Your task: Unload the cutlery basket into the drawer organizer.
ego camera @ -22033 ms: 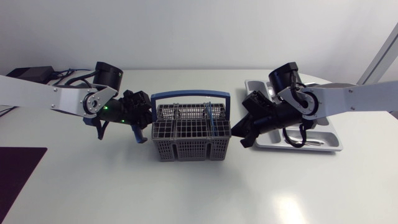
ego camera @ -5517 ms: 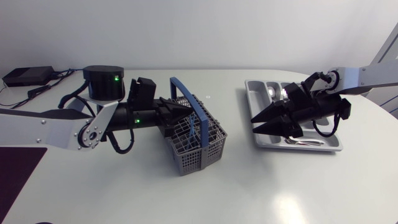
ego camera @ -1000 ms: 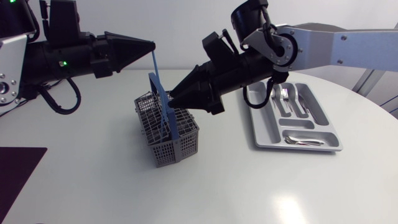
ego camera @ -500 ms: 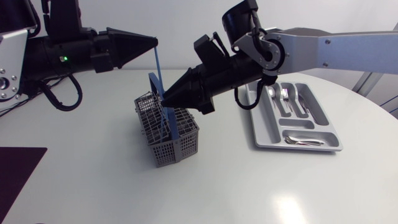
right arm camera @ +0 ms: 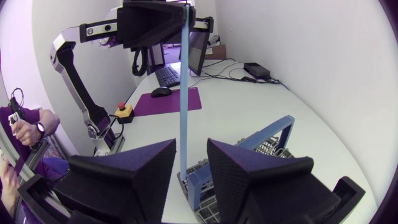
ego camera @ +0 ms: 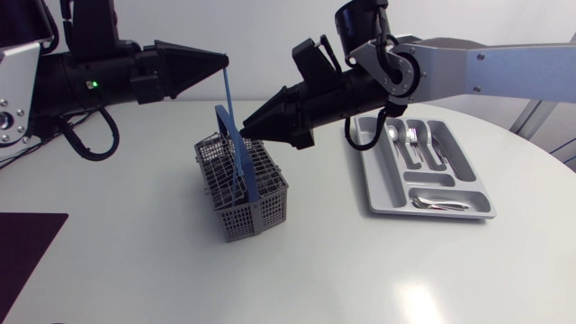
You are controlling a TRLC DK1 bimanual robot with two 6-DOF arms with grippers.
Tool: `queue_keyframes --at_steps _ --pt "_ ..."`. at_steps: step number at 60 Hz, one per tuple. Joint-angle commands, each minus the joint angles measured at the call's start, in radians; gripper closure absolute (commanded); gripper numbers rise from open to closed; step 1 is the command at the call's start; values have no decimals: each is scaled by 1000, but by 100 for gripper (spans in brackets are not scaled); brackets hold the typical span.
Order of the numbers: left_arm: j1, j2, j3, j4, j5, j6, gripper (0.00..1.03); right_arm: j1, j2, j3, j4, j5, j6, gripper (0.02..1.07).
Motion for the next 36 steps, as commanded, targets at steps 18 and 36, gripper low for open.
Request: queue_keyframes --at_steps 18,36 --pt "-1 8 30 9 13 -22 88 46 36 40 21 5 54 79" --pt "-4 11 31 15 14 -22 88 62 51 40 18 19 58 101"
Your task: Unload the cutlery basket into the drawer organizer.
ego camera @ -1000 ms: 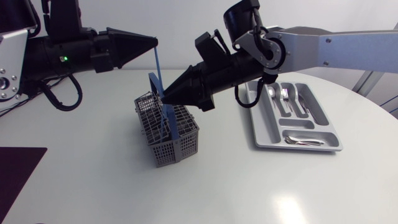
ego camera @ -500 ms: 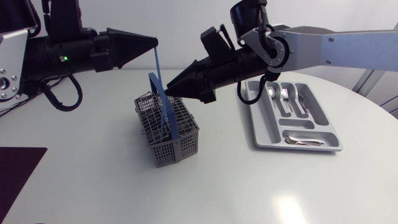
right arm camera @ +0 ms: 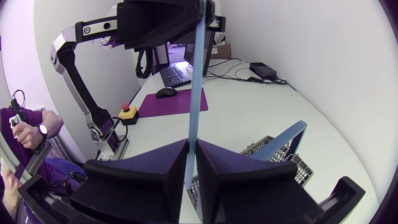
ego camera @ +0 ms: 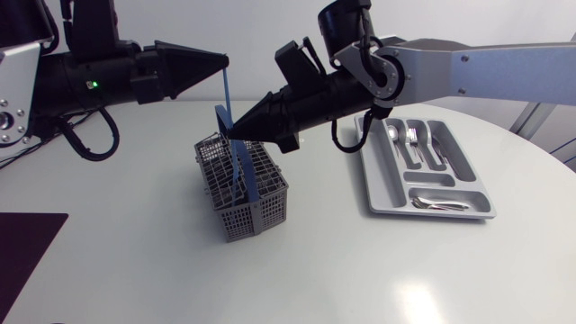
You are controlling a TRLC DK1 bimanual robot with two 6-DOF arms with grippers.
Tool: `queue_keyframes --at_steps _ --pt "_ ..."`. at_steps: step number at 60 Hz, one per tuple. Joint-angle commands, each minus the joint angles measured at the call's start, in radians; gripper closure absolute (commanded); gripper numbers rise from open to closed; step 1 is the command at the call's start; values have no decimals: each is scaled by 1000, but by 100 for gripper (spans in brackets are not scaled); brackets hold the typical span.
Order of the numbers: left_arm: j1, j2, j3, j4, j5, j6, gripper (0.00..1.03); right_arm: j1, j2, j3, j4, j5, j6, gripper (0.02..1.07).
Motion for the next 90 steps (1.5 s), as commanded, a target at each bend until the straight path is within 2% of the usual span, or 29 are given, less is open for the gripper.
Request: queue_keyframes --at_steps 1,17,20,26,30,36,46,53,56,58,68,85,90 --pt "-4 13 31 14 12 -19 88 10 29 17 7 4 29 101" --pt "-4 14 33 14 12 -21 86 12 27 12 -1 10 26 101" --pt "1 14 38 14 12 -24 77 9 25 9 -4 10 26 101" --pt "27 11 53 10 14 -30 45 2 16 2 -12 9 24 101" --pt "56 7 65 10 17 -35 29 -4 1 -8 -18 9 23 101" --pt "105 -2 74 10 34 -45 20 -24 -27 -26 -35 7 13 101" --pt "180 -9 64 10 60 -48 20 -70 -77 -71 -62 -8 -5 101" --pt "211 -7 21 8 60 -5 21 -119 -120 -110 -69 -22 -11 101" --pt "208 -10 -1 -1 60 31 21 -145 -142 -123 -82 -36 -19 101" --pt "207 -13 -10 -19 60 57 27 -165 -154 -132 -89 -46 -23 101" --pt "188 -1 -22 -157 49 205 39 -269 -218 -172 -125 -77 -37 101" --pt "154 85 -25 -311 -23 435 39 -452 -212 -172 -283 -62 -146 101" --pt "127 125 -24 -341 -85 510 39 -496 -197 -176 -302 -62 -172 101"
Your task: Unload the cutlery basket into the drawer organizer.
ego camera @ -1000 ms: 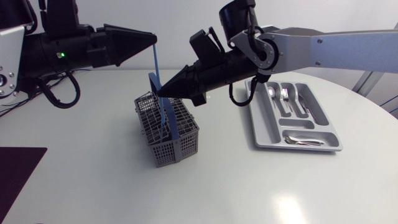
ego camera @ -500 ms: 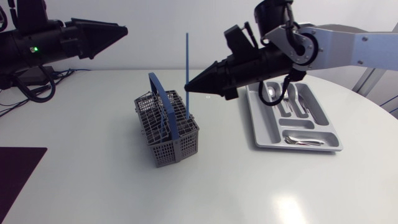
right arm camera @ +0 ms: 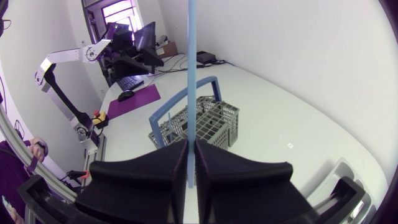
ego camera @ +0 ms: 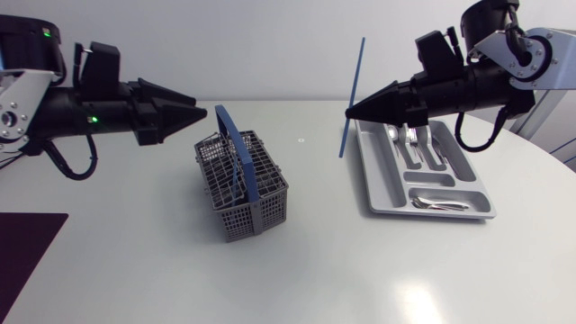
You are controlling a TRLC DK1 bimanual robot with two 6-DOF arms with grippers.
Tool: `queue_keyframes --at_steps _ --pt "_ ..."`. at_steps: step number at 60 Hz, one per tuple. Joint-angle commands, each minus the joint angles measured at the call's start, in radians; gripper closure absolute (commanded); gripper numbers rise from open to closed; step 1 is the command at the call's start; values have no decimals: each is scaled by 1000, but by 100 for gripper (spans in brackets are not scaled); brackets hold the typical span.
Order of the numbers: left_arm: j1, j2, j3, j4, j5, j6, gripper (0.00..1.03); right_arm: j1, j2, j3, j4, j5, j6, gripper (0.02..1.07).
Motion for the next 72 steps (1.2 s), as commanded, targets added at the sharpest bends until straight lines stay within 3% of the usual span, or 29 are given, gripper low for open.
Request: queue_keyframes --at_steps 1,9,18,49,72 --pt "-29 57 -18 -23 -37 103 40 -40 29 -27 -29 2 -48 101" --pt "-52 109 -18 -35 -94 152 46 -74 36 -47 -44 2 -80 101" --pt "-70 158 -20 -28 -157 191 87 -91 48 -63 -46 2 -93 101" --pt "-164 342 -32 -34 -331 263 89 -143 139 -13 -84 48 -93 101" --pt "-133 235 -14 -77 -334 251 89 -157 271 103 -148 107 -63 101"
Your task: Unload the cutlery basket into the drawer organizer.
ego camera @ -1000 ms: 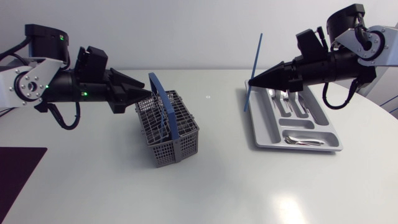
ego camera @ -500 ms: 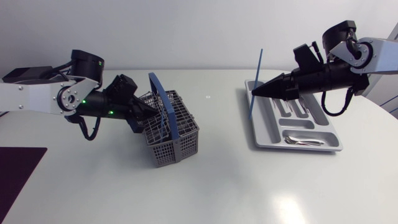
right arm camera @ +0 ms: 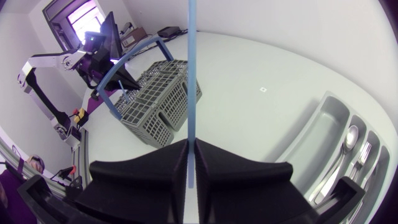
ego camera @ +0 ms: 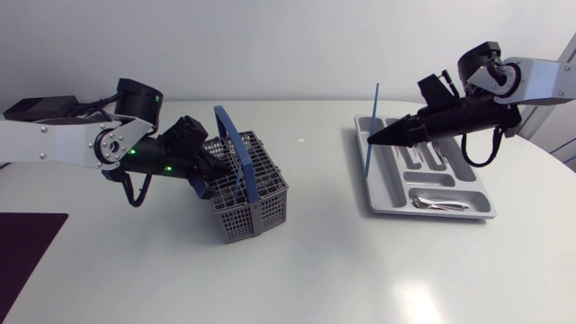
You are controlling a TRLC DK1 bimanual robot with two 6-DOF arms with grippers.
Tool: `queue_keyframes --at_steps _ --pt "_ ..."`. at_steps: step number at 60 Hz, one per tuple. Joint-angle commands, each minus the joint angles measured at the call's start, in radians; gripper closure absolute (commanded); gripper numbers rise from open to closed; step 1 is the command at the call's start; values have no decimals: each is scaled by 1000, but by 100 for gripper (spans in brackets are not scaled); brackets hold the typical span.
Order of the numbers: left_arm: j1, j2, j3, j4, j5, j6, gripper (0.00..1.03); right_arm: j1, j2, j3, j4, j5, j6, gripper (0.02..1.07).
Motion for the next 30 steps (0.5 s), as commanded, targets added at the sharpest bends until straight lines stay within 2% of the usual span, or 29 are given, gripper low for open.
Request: queue_keyframes --at_steps 1,9,22,30 --pt "19 -58 -2 -21 5 5 89 -12 60 55 -25 19 21 101" --pt "36 -122 -12 -34 42 -3 88 -18 138 138 -60 50 55 101" --pt "57 -182 -36 -37 90 -3 88 -55 322 325 -214 91 107 101" --pt "59 -203 -50 -37 114 -3 88 -81 396 371 -246 168 160 101"
